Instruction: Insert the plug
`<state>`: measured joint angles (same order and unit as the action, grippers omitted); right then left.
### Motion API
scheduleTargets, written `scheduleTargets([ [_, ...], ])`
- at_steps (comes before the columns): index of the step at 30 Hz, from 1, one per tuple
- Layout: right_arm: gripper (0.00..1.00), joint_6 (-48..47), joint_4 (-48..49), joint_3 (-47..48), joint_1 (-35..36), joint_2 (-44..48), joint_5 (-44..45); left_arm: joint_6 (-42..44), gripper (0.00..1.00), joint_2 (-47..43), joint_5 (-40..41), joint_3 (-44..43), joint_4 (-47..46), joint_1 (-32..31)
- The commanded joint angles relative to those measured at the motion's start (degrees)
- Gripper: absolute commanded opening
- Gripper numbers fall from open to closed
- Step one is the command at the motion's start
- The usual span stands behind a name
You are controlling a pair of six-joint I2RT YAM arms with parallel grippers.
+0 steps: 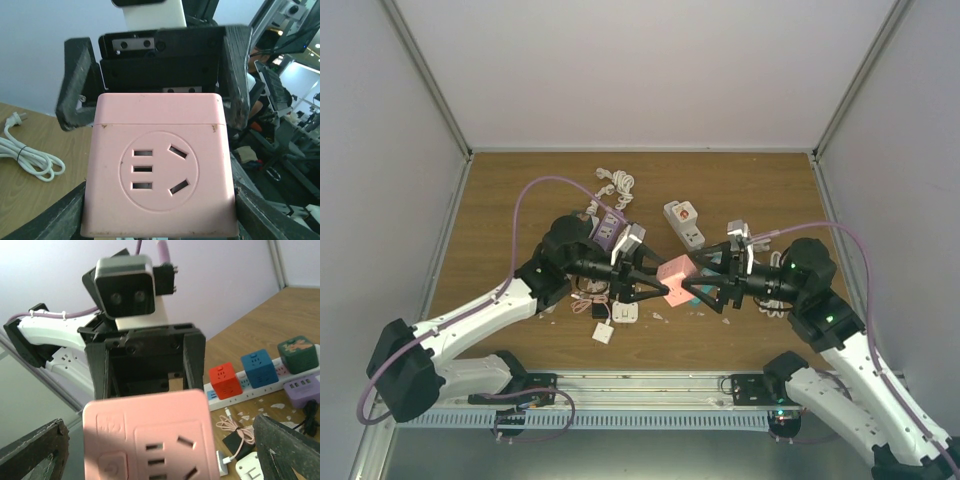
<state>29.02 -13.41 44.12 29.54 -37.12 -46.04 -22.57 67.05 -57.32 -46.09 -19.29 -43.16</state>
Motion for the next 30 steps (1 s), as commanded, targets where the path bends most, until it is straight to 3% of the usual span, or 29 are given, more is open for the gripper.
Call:
scheduleTargets([
  [1,1.0,1.26,-1.11,-1.26,-0.43,0.47,-3.88,-3.27,0.38,0.28,-2.5,-2.68,0.13,1.51],
  [6,0.98,3.42,-1.11,-2.61,-0.4,-0.45,-3.32,-2.59,0.39,0.3,-4.58,-3.92,2.14,2.28],
  [10,0.86,6.88,0.07,-2.62,-0.26,-3.22,-2.46,-1.56,0.39,0.78,-6.42,-4.73,4.61,2.46],
  [18,0.72,8.38,3.96,-2.77,2.3,-6.95,-5.09,-1.52,0.4,1.59,-7.96,-5.68,7.6,2.68],
  [24,0.41,8.87,5.78,-2.34,3.34,-6.72,-8.26,-2.12,0.43,1.94,-7.94,-6.67,8.57,3.15],
  [27,0.29,8.73,5.58,-2.14,3.33,-6.32,-6.74,-1.78,0.52,1.74,-6.15,-7.1,10.14,3.42],
  [30,0.18,7.69,4.62,-2.26,3.33,-5.85,-2.08,1.23,0.73,0.95,1.43,-8.29,16.07,3.43],
])
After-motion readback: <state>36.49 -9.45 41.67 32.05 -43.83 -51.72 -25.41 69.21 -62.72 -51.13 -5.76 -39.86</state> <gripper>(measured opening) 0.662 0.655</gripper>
